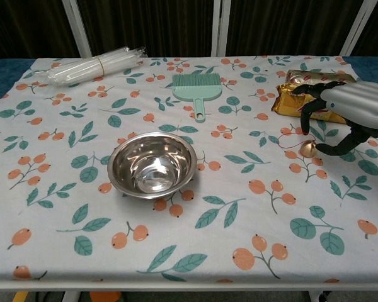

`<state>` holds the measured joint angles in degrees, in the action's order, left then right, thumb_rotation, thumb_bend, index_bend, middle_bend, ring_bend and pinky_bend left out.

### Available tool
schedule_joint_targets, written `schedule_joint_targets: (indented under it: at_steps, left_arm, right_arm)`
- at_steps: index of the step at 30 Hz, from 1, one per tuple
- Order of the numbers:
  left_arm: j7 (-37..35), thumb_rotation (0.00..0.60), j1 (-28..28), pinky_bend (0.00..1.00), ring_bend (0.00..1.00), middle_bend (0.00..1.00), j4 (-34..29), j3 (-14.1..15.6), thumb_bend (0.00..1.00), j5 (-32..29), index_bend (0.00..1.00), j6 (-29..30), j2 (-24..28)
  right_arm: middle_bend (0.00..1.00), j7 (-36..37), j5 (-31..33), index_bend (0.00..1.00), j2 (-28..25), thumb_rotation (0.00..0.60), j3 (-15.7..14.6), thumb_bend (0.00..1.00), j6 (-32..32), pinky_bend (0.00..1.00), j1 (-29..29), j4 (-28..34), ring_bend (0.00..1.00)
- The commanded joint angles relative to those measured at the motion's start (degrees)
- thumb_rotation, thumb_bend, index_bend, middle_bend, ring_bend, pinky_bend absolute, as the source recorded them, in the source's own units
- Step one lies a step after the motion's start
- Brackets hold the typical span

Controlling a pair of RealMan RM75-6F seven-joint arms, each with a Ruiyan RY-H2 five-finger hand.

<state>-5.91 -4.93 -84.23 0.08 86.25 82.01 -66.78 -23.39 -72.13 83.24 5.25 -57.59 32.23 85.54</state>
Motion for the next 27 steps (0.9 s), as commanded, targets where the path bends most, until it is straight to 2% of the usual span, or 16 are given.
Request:
schedule_joint_targets:
  at_steps: [1, 27]
  left_arm:
    - [-0.08, 0.6, 0.01, 0.13, 0.05, 0.09, 0.11, 0.05, 0.0, -0.05, 0.11, -0.1, -0.07]
    - [-0.89, 0.6, 0.33, 0.13, 0.05, 0.09, 1.23, 0.51, 0.0, -0.33, 0.11, -0.69, -0.55]
  right_arm:
    - [0.03, -0.11, 0.07, 0.47, 0.1, 0.6, -0.08, 0.26, -0.01, 0.0, 0.04, -0.08, 0.0]
    - [0.05, 0.12, 0.93, 0.52, 1.27, 0.6, -0.29, 0.29, -0.16, 0.0, 0.37, -1.38, 0.0]
